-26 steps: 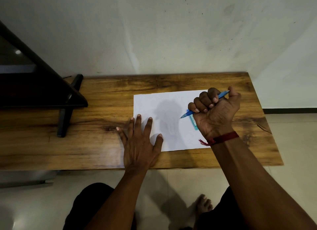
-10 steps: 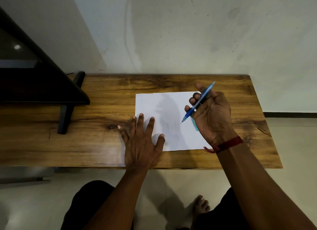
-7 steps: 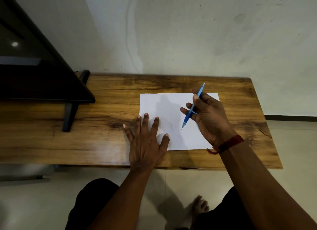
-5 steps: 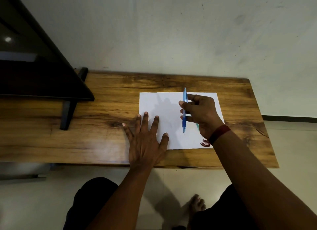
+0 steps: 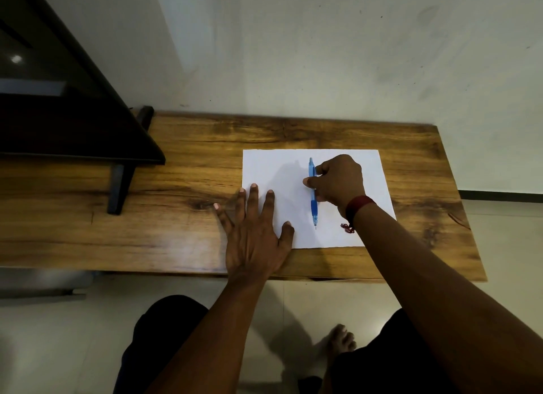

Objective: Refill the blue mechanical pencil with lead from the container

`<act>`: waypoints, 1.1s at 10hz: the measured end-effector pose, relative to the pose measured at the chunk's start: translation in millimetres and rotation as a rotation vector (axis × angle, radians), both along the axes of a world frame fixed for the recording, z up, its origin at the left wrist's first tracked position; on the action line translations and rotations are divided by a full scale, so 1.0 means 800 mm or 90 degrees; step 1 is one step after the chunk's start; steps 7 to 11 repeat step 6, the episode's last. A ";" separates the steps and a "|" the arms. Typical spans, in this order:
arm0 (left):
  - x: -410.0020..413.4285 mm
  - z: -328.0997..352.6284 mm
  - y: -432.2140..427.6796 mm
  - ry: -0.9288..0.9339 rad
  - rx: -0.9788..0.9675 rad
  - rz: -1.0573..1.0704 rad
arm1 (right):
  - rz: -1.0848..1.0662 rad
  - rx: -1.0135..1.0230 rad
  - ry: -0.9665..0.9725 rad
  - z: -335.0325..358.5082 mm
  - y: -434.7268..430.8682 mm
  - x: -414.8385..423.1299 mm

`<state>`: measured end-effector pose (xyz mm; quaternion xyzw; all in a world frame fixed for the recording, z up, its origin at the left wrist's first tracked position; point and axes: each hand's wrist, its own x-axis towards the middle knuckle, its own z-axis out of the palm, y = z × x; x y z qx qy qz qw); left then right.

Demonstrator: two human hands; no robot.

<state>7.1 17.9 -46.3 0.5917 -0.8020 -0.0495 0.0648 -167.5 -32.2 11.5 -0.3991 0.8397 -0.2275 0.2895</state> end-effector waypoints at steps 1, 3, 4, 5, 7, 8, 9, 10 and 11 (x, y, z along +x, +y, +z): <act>0.000 0.000 0.000 -0.007 0.002 0.000 | 0.005 0.010 0.016 -0.004 0.000 0.002; 0.000 0.000 0.001 -0.024 0.010 0.002 | 0.023 -0.004 0.094 -0.011 0.003 0.004; 0.000 0.001 0.000 -0.019 0.008 0.001 | 0.008 -0.010 0.095 -0.016 0.002 0.005; 0.002 0.001 -0.001 -0.013 0.006 0.001 | 0.004 -0.016 0.096 -0.017 0.002 0.005; 0.002 0.002 0.000 0.037 -0.003 0.002 | -0.019 -0.045 0.073 -0.014 0.014 0.002; 0.002 0.002 0.000 0.037 -0.003 0.002 | -0.019 -0.045 0.073 -0.014 0.014 0.002; 0.002 0.002 0.000 0.037 -0.003 0.002 | -0.019 -0.045 0.073 -0.014 0.014 0.002; 0.002 0.002 0.000 0.037 -0.003 0.002 | -0.019 -0.045 0.073 -0.014 0.014 0.002; 0.002 0.002 0.000 0.037 -0.003 0.002 | -0.019 -0.045 0.073 -0.014 0.014 0.002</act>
